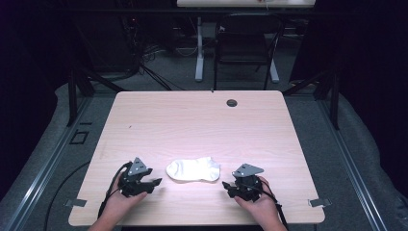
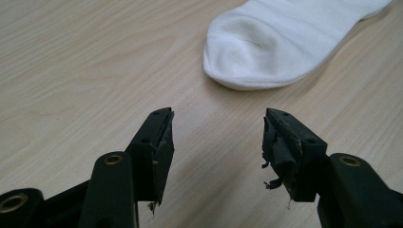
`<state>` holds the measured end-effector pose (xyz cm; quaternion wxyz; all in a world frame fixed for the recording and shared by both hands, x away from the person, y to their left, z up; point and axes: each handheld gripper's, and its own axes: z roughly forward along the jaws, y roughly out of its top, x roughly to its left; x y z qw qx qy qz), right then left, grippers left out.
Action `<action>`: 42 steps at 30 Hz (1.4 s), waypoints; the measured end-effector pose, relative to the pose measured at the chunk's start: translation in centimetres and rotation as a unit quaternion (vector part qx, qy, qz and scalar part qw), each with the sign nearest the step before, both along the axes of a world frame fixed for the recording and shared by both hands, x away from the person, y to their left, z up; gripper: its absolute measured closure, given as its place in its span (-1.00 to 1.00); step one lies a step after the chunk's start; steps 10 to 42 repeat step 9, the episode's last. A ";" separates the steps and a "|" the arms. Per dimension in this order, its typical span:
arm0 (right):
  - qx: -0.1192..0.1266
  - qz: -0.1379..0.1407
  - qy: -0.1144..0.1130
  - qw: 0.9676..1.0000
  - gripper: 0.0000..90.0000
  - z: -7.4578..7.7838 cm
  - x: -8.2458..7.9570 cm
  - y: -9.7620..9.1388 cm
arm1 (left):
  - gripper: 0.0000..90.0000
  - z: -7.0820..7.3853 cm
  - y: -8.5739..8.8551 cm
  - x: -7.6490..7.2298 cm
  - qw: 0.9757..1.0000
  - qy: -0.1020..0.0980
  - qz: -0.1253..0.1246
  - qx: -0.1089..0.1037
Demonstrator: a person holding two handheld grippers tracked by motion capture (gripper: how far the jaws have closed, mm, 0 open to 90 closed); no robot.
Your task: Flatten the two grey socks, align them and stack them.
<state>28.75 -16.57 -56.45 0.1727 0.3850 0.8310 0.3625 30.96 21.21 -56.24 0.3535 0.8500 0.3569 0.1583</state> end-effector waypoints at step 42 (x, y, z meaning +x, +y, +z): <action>0.000 -0.007 -0.003 1.000 0.02 -0.4 0.3 -0.4 | -0.03 -0.4 -0.1 0.6 1.000 -0.002 0.005 0.004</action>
